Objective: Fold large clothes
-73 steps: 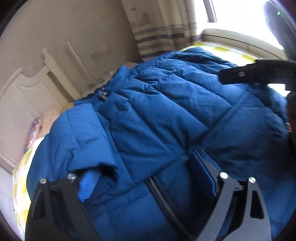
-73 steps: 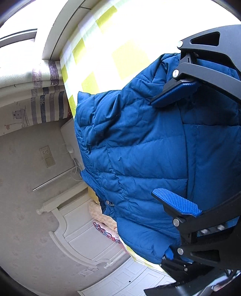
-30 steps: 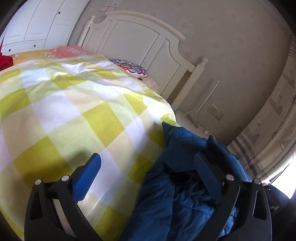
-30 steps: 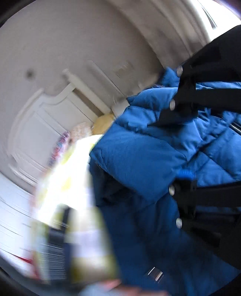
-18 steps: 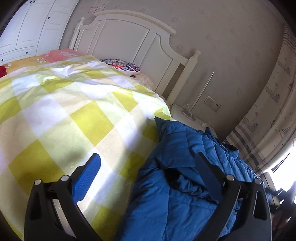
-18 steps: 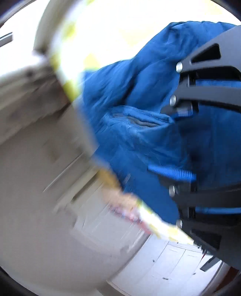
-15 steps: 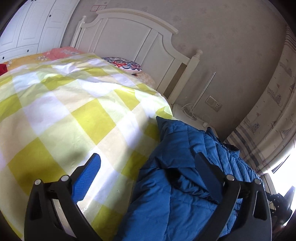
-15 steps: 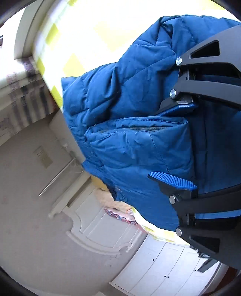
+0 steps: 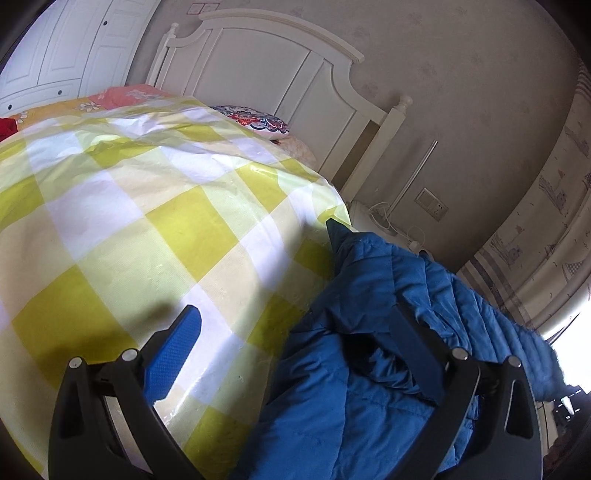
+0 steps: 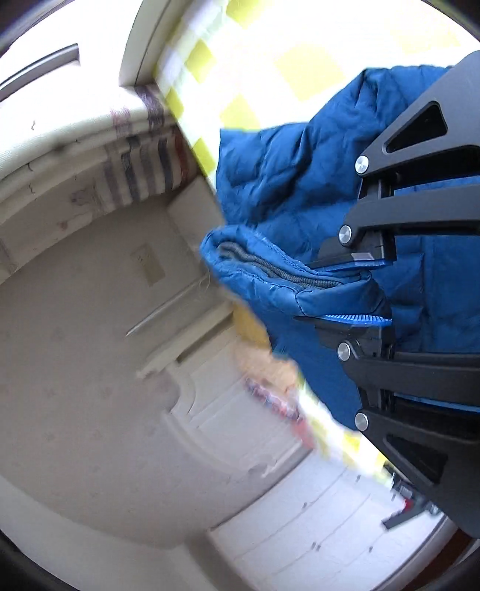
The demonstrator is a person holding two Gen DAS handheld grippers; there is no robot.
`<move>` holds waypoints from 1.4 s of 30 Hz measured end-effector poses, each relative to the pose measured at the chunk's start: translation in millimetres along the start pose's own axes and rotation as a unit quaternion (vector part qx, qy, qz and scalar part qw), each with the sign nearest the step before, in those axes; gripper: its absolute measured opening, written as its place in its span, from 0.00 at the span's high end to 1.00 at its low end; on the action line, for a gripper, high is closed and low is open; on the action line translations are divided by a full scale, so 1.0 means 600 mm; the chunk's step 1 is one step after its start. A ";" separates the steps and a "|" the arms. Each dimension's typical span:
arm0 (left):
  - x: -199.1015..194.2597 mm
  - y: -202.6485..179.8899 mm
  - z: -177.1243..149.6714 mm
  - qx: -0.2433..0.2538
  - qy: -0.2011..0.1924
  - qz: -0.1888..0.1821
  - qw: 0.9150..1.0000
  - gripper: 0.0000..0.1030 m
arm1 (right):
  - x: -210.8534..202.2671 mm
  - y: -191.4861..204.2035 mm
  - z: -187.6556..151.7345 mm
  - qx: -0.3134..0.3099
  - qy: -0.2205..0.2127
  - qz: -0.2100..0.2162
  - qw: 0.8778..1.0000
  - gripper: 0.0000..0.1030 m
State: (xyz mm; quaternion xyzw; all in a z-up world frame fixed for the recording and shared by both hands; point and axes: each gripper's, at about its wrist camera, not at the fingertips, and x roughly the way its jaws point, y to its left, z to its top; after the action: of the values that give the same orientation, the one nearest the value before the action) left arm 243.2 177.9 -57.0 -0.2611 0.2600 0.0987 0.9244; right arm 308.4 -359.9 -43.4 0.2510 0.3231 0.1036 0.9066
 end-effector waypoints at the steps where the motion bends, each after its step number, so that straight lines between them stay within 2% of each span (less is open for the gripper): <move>1: 0.000 0.000 0.000 0.001 0.001 0.000 1.000 0.03 | 0.018 -0.011 -0.013 0.009 0.025 -0.016 1.000 0.82; 2: 0.000 0.000 0.000 0.001 0.001 0.000 1.000 0.03 | 0.037 -0.024 -0.024 0.018 0.051 -0.032 0.998 0.80; 3: 0.000 0.000 0.000 0.000 0.001 0.000 1.000 0.03 | 0.042 -0.033 -0.033 0.025 0.056 -0.036 0.997 0.74; 4: 0.000 0.001 0.000 -0.001 0.001 0.001 1.000 0.03 | 0.036 -0.036 -0.035 0.031 0.052 -0.037 0.997 0.70; 5: 0.001 0.003 0.000 -0.003 0.002 0.001 1.000 0.03 | 0.026 -0.033 -0.032 0.031 0.045 -0.044 0.998 0.61; 6: 0.001 0.004 0.000 -0.005 0.002 0.002 1.000 0.03 | 0.004 -0.022 -0.025 0.022 0.019 -0.060 0.998 0.57; 8: 0.004 0.003 0.000 -0.004 0.007 0.002 1.000 0.03 | -0.038 0.005 -0.014 -0.011 -0.039 -0.070 0.997 0.57; 10: 0.005 -0.001 0.000 0.001 0.009 0.002 1.000 0.03 | -0.056 0.049 -0.008 -0.070 -0.063 -0.072 0.993 0.57; 12: 0.004 -0.005 0.000 0.005 0.007 0.003 1.000 0.03 | -0.042 0.096 -0.014 -0.140 -0.045 -0.081 0.986 0.57; 14: 0.003 -0.003 0.000 0.002 0.006 0.003 1.000 0.03 | -0.005 0.117 -0.027 -0.180 -0.009 -0.098 0.979 0.57; 15: 0.003 -0.002 0.000 -0.001 0.006 0.004 1.000 0.03 | 0.013 0.116 -0.033 -0.184 0.008 -0.108 0.977 0.57; 17: 0.003 0.004 0.001 -0.009 0.006 0.007 1.000 0.03 | 0.072 0.089 -0.059 -0.176 0.071 -0.132 0.973 0.57; 20: 0.003 0.002 0.000 -0.005 0.009 0.007 1.000 0.03 | 0.076 0.089 -0.066 -0.189 0.064 -0.142 0.970 0.57; 25: -0.019 -0.054 -0.004 0.068 -0.006 0.021 0.997 0.03 | 0.083 0.094 -0.069 -0.189 0.068 -0.141 0.969 0.56; 27: -0.029 -0.093 0.000 0.097 -0.005 0.004 0.995 0.03 | 0.084 0.094 -0.070 -0.189 0.070 -0.141 0.969 0.56; 30: -0.020 -0.180 0.010 0.175 0.025 -0.004 0.984 0.03 | 0.086 0.091 -0.064 -0.192 0.070 -0.144 0.968 0.56; 33: 0.025 -0.260 0.019 0.241 0.076 -0.014 0.967 0.03 | 0.089 0.088 -0.060 -0.190 0.070 -0.142 0.969 0.56; 36: 0.093 -0.299 0.022 0.261 0.122 -0.017 0.958 0.03 | 0.090 0.086 -0.059 -0.186 0.071 -0.138 0.970 0.55; 38: 0.148 -0.300 0.012 0.261 0.159 0.000 0.952 0.03 | 0.090 0.086 -0.060 -0.185 0.071 -0.138 0.970 0.55; 39: 0.183 -0.291 -0.004 0.264 0.183 0.021 0.947 0.02 | 0.090 0.087 -0.061 -0.185 0.071 -0.137 0.970 0.55; 40: 0.205 -0.282 -0.021 0.278 0.182 0.030 0.943 0.02 | 0.090 0.087 -0.061 -0.186 0.072 -0.134 0.971 0.55; 42: 0.201 -0.277 -0.041 0.304 0.141 0.029 0.942 0.02 | 0.091 0.087 -0.061 -0.187 0.072 -0.133 0.971 0.55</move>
State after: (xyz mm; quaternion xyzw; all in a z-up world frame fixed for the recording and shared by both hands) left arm 387.6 30.0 -67.8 0.0283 0.4123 0.0037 0.9106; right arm 325.7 -282.0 -69.5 0.0241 0.3932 0.0586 0.9173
